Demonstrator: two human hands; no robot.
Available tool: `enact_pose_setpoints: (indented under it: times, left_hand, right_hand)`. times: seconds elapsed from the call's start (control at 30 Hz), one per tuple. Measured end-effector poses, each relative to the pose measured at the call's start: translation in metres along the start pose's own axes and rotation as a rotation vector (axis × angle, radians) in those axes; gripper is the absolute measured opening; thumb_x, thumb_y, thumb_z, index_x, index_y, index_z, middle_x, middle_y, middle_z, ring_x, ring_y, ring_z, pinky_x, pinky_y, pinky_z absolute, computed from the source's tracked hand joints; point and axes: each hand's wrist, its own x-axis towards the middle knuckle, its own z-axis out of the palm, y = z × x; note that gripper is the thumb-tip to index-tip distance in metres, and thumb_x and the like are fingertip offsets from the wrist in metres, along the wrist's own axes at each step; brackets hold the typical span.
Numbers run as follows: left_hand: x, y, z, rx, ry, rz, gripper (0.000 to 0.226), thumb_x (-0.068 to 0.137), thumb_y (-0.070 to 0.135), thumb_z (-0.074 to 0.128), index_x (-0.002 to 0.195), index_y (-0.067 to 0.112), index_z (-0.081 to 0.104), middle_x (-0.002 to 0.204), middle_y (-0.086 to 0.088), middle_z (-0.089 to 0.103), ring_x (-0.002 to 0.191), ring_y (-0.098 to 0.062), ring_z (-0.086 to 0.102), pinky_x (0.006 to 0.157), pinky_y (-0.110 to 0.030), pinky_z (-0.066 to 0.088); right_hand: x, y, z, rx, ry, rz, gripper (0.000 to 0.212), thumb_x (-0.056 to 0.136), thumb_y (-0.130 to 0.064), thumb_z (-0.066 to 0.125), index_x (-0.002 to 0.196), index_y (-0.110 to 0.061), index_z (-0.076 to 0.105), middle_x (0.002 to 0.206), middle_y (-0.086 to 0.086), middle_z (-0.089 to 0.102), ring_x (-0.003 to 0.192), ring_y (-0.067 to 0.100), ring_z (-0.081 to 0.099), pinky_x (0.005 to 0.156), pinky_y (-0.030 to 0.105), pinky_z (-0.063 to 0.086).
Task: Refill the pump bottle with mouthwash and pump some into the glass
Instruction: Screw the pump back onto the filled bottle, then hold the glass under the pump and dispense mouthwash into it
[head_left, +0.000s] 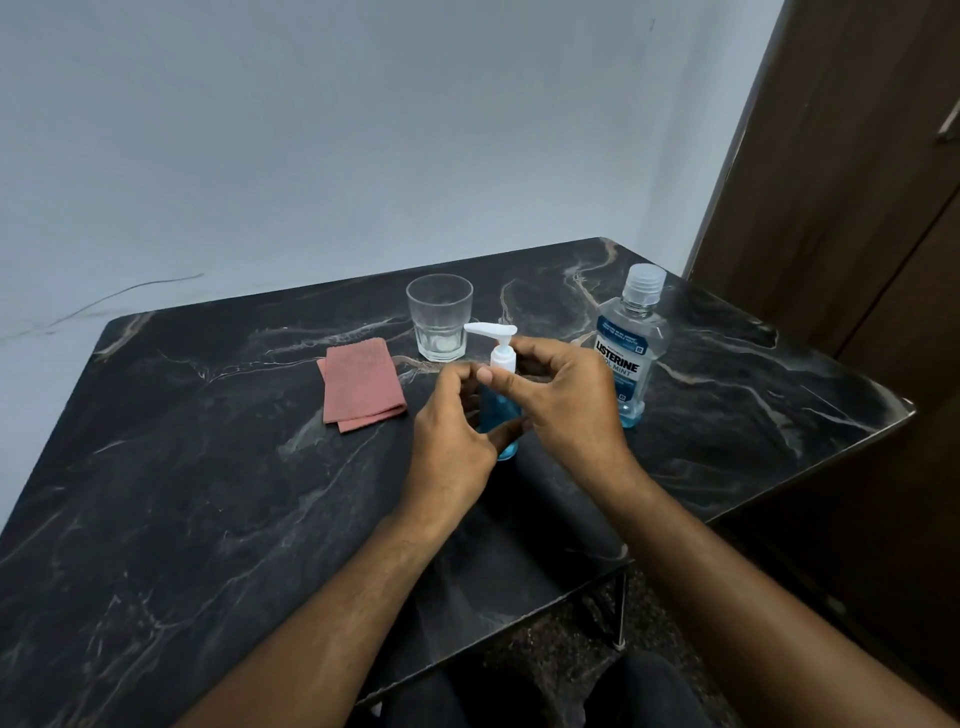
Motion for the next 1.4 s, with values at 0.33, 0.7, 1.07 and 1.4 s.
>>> enact_pose_setpoints:
  times: [0.33, 0.7, 1.07, 1.4]
  left_hand:
    - [0.004, -0.003, -0.005, -0.035, -0.097, -0.020, 0.092, 0.053, 0.057, 0.091, 0.132, 0.042, 0.045, 0.123, 0.026, 0.057, 0.113, 0.014, 0.055, 0.089, -0.003, 0.045]
    - [-0.001, 0.003, -0.010, -0.065, -0.111, -0.005, 0.109, 0.045, 0.090, 0.076, 0.139, 0.045, 0.045, 0.134, 0.025, 0.056, 0.122, 0.007, 0.054, 0.096, -0.015, 0.045]
    - [0.000, -0.003, -0.010, -0.096, -0.101, -0.022, 0.101, 0.048, 0.082, 0.081, 0.137, 0.046, 0.049, 0.130, 0.023, 0.060, 0.121, 0.002, 0.057, 0.092, -0.012, 0.047]
    - [-0.002, -0.005, -0.004, -0.101, -0.096, -0.053, 0.092, 0.048, 0.074, 0.085, 0.129, 0.062, 0.044, 0.128, 0.039, 0.054, 0.119, 0.011, 0.056, 0.088, -0.002, 0.045]
  right_hand:
    - [-0.011, -0.001, -0.067, -0.518, 0.504, -0.346, 0.025, 0.084, -0.022, 0.081, 0.104, -0.012, 0.073, 0.105, 0.001, 0.060, 0.096, 0.018, 0.059, 0.078, 0.021, 0.050]
    - [0.045, 0.025, -0.100, -0.619, 0.225, 0.079, 0.059, 0.069, -0.038, 0.089, 0.117, -0.016, 0.064, 0.105, -0.003, 0.061, 0.092, 0.010, 0.058, 0.069, 0.016, 0.044]
    - [0.105, 0.032, -0.091, -0.440, 0.090, 0.091, 0.048, 0.078, -0.012, 0.084, 0.122, -0.010, 0.063, 0.110, -0.002, 0.067, 0.097, 0.012, 0.062, 0.086, 0.031, 0.054]
    - [0.180, 0.044, -0.087, -0.392, -0.142, 0.148, 0.045, 0.084, -0.008, 0.078, 0.125, -0.009, 0.061, 0.109, 0.000, 0.068, 0.103, 0.017, 0.065, 0.099, 0.045, 0.053]
